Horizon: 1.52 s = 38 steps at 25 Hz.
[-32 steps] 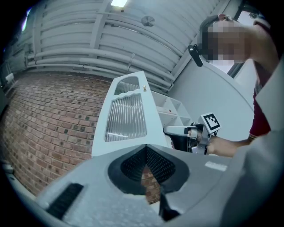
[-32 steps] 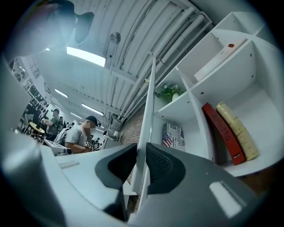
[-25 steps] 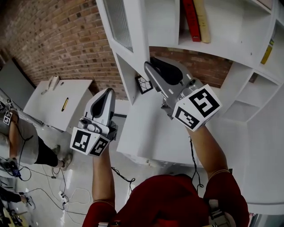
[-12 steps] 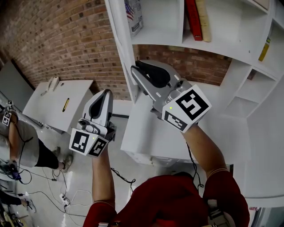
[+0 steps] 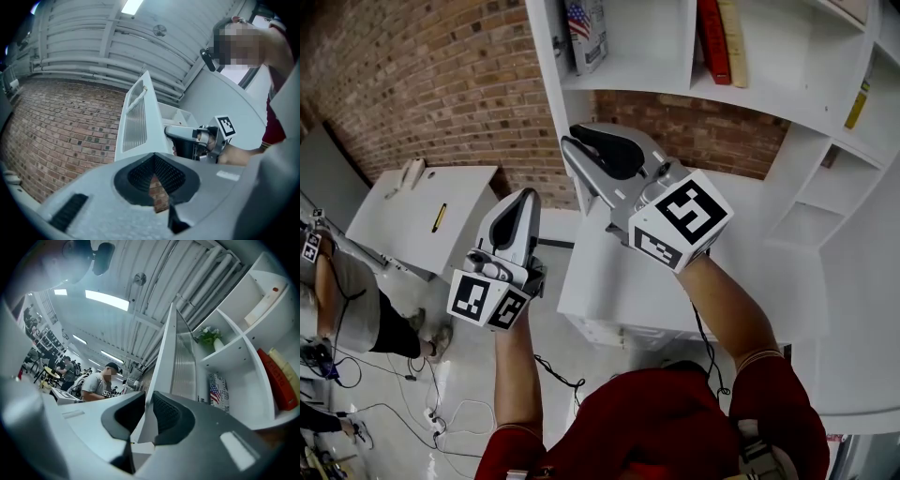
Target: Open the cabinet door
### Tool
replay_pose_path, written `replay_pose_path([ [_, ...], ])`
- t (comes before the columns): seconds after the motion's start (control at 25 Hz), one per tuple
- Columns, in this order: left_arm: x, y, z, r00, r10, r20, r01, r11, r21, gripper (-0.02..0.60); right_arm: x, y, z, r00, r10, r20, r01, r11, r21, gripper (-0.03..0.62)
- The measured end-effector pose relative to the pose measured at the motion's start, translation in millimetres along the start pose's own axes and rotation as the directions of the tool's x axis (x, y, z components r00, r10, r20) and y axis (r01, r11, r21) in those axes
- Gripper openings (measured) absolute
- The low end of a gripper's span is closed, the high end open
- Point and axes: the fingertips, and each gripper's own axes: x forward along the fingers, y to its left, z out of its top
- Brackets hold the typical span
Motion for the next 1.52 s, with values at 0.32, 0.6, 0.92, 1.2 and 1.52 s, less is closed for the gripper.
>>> replay_pose_path([
  [0.32,-1.2,3.3,-4.7,1.0,0.003,-0.003,-0.003,1.0,-0.01,0.0,16.7,19.1,-3.0,0.998,0.06,-0.009,-0.06,0.997,-0.047,0.061],
  [0.6,-3.1,-1.7,-5.3,1.0,-0.018,-0.007,0.018,0.999,-0.03,0.0,9.8,17.1,-10.8,0.999,0.031,-0.035,-0.033,0.998,-0.046,0.06],
  [0.92,7.6,-19.4,-8.5,0.998,-0.067,0.002,0.067,0.997,-0.05,0.0,-23.3,-1.9,-28.0,0.997,-0.029,-0.077,0.024,0.997,-0.068,0.042],
  [1.2,29.6,-41.5,-15.0,0.996,-0.089,-0.002,0.089,0.994,-0.057,0.0,-65.6,-29.4,-35.0,0.993,-0.079,-0.087,0.073,0.995,-0.074,0.012],
  [1.52,62.5,-71.1,-21.3,0.995,-0.096,-0.019,0.095,0.995,-0.041,0.0,-114.1,-59.8,-45.9,0.992,-0.104,-0.069,0.1,0.994,-0.051,0.012],
])
